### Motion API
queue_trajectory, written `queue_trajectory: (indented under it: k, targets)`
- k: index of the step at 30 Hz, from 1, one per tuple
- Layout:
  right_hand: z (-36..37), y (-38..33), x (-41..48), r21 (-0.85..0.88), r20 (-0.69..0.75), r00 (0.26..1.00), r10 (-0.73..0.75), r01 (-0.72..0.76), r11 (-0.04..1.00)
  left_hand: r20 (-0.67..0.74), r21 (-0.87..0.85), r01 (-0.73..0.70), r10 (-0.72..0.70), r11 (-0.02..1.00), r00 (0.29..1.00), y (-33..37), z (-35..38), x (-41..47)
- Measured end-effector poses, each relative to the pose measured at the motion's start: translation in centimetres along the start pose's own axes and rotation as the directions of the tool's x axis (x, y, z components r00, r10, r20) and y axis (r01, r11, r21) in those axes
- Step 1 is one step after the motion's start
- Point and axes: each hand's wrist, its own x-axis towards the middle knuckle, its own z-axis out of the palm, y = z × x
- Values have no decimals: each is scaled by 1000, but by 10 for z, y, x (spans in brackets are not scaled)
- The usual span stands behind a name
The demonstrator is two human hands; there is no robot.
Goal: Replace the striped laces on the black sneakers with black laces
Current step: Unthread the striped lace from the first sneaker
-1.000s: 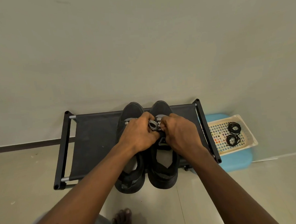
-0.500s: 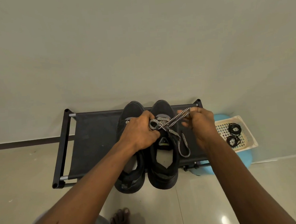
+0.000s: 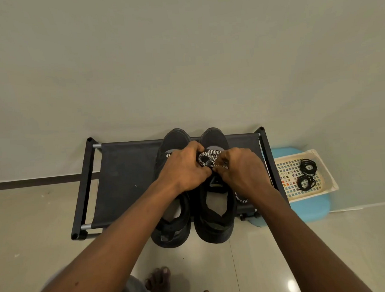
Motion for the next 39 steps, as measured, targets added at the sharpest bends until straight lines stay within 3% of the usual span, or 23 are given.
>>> queue_trajectory:
  k: [2,4,7,11,14,18,22,24,26,33,34,36,39]
  targets:
    - [1,0,1,36,-8,1000,27,-27,999,-13,20,-13,13,1000,1000,-1,1,0]
    - [-3,4,3,317,60,993,103,-117,941,-23,22,-12,12,1000,1000,-2,2,0]
    - [-8,12,4,665,196,966,168,-257,702,-15,19,9,-9,1000,1000,-3,2,3]
    - [-16,20,3,865,277,936,219,-342,368,-8,25,28,-28,999,1000,-2,1,3]
    - [-28,26,5,918,322,927,195,-356,177,0,5,42,-42,999,999,-2,0,3]
    - [-32,25,7,905,380,908,175,-327,-270,6,0,49,-49,999,999,-2,0,2]
    - [-37,20,7,812,407,886,223,-240,-532,14,-6,53,-53,999,999,-2,0,2]
    - [-34,17,8,770,429,871,240,-214,-601,14,-7,46,-45,999,999,-2,0,2]
    - [-32,14,10,827,379,888,261,-199,-525,17,3,37,-37,999,999,-2,0,1]
    - [-47,30,17,998,60,917,395,-57,-20,9,-1,50,-50,999,999,-5,-2,2]
    - [-41,31,15,994,48,915,400,-83,70,16,6,40,-40,999,999,-4,-1,2]
    - [-28,30,13,927,0,928,372,-139,348,-5,40,21,-21,999,1000,-3,2,1]
    - [-18,29,10,659,-35,958,283,-191,728,-95,210,-103,126,972,987,0,10,-2]
